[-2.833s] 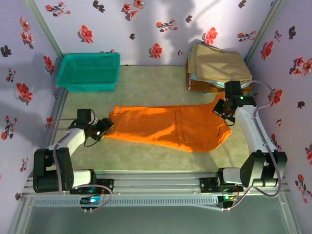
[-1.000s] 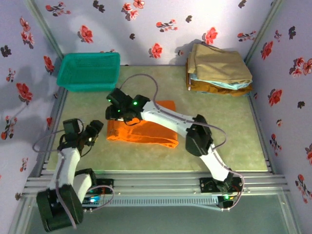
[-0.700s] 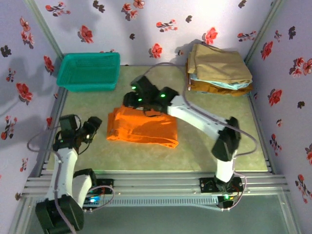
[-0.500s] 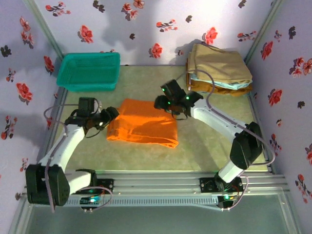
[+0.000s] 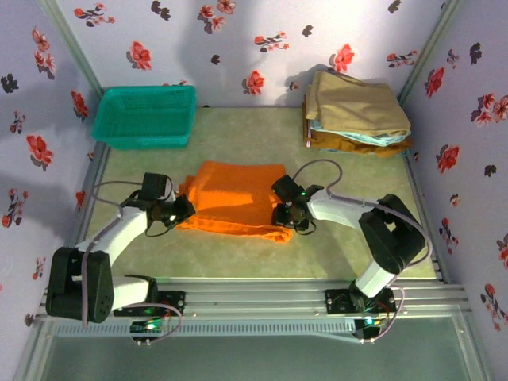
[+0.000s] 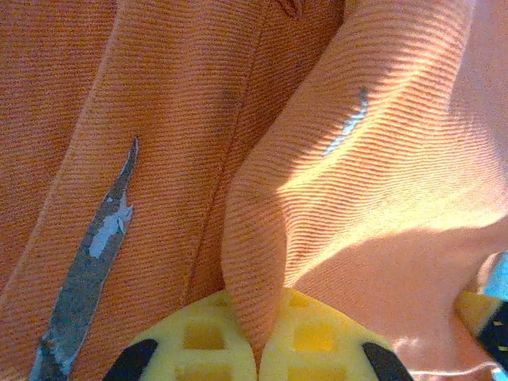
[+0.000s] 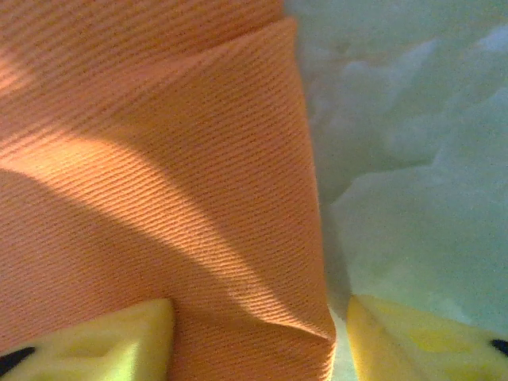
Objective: Fold and stack the trousers
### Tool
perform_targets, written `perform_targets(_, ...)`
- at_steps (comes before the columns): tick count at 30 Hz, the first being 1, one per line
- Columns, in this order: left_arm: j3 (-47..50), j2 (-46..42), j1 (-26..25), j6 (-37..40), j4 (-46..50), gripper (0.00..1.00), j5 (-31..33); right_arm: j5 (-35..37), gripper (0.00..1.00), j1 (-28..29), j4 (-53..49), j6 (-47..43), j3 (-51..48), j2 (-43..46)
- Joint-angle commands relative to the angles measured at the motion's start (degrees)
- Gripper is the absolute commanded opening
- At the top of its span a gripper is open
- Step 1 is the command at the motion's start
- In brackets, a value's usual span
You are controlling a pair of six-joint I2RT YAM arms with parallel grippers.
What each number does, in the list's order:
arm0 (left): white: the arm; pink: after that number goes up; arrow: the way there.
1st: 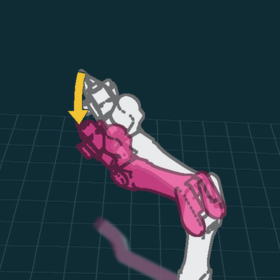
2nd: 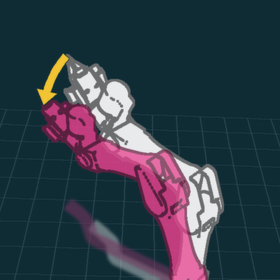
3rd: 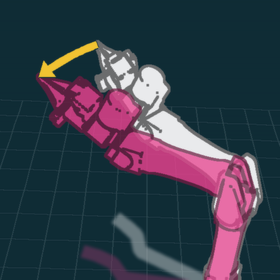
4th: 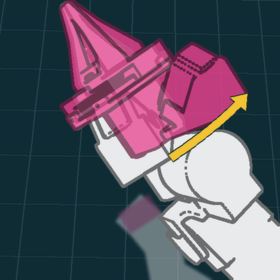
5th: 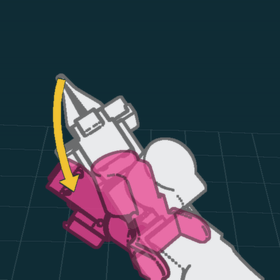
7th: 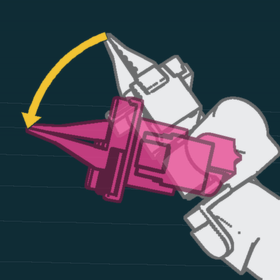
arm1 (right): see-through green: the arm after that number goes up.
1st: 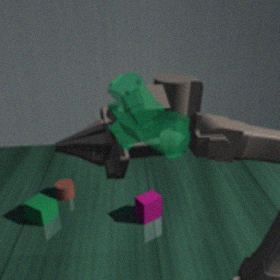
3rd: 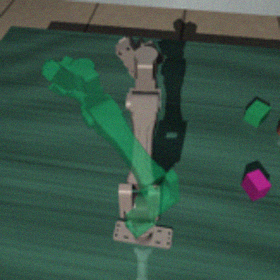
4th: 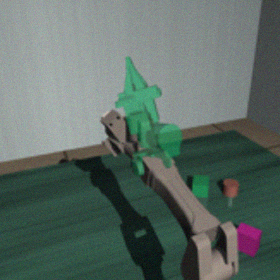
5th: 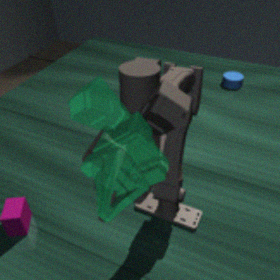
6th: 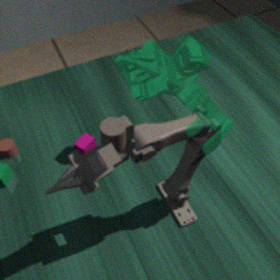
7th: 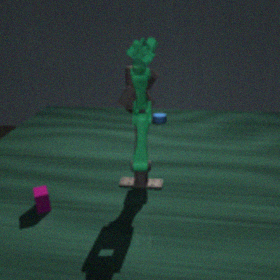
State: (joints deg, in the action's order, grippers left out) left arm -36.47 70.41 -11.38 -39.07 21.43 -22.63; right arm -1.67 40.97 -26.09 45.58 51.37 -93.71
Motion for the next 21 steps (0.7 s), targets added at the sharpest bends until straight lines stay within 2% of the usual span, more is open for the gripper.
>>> perform_targets(1, -5.13, -4.96, -0.31, 2.71, 6.84, 0.00, 1.03, 1.36, 0.51, -0.27, 0.16, 0.30, -1.69, -0.77)
perform_targets(5, -9.59, -9.83, -0.31, 3.74, 13.57, 0.00, 2.66, 1.41, 0.53, -1.07, 0.50, 0.14, -2.16, -0.46)
perform_targets(8, -8.92, -12.06, -0.31, 4.75, 17.11, 0.00, 4.65, 1.41, 0.58, -1.17, 0.88, 0.16, -2.07, -1.26)
perform_targets(10, -4.93, -13.41, -0.08, 3.43, 17.99, 0.00, 8.89, 0.82, 0.60, -1.16, 1.19, 0.28, -1.98, -1.98)
perform_targets(14, 5.51, -13.11, 1.68, -2.18, 12.54, 0.00, 10.36, 0.61, 0.62, -1.23, 1.19, 0.23, -2.04, -1.70)
perform_targets(16, 8.58, -11.23, 2.81, -5.39, 9.99, 0.35, 10.99, 1.05, 0.62, -1.29, -0.22, -0.29, -1.13, -1.03)
perform_targets(17, 9.20, -10.51, 3.32, -6.61, 9.38, 0.46, 11.35, 1.18, 0.62, -1.25, -1.18, -0.70, -0.42, -0.55)
perform_targets(19, 9.06, -10.12, 3.79, -8.32, 9.64, 0.77, 11.67, 1.78, 0.63, -1.29, -3.04, -1.42, 1.07, 1.27)
perform_targets(21, 7.13, -12.54, 3.82, -8.59, 12.45, 0.84, 11.95, 2.81, 0.64, -1.23, -5.33, -2.38, 3.27, 3.28)
